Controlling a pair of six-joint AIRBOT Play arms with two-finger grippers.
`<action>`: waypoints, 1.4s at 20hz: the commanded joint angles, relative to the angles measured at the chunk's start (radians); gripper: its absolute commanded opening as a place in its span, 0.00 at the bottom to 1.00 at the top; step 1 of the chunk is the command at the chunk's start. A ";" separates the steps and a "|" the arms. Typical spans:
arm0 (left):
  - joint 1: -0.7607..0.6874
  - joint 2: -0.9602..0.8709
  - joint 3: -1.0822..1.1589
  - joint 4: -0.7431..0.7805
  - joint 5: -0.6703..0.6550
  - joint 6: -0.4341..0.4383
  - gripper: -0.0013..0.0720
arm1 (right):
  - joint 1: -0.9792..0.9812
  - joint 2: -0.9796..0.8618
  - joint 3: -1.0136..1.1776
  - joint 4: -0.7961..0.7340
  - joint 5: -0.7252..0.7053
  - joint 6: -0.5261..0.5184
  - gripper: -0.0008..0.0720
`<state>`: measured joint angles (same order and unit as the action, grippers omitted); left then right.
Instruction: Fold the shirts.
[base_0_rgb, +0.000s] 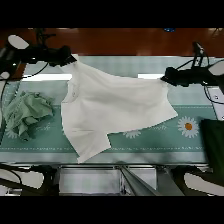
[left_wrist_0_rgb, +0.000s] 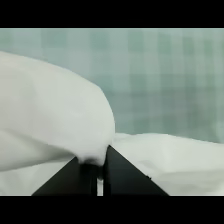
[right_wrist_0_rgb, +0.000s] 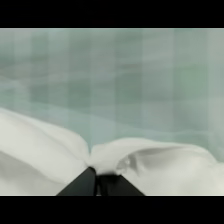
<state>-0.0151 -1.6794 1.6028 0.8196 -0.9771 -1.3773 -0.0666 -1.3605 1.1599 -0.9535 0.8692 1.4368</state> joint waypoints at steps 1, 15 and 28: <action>0.001 -0.111 0.066 -0.133 0.026 -0.050 0.06 | -0.005 -0.239 0.155 0.062 -0.086 0.134 0.37; 0.381 0.548 -0.776 0.180 -0.270 -0.064 0.71 | -0.468 0.143 -0.150 -0.174 0.284 0.024 0.58; 0.410 0.612 -1.269 -0.092 -0.113 0.052 0.71 | -0.467 0.354 -0.485 0.042 0.261 -0.141 0.58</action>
<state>0.4496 -1.0317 0.3683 0.7994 -1.1667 -1.3495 -0.5331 -1.0157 0.6888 -0.9421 1.1149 1.3128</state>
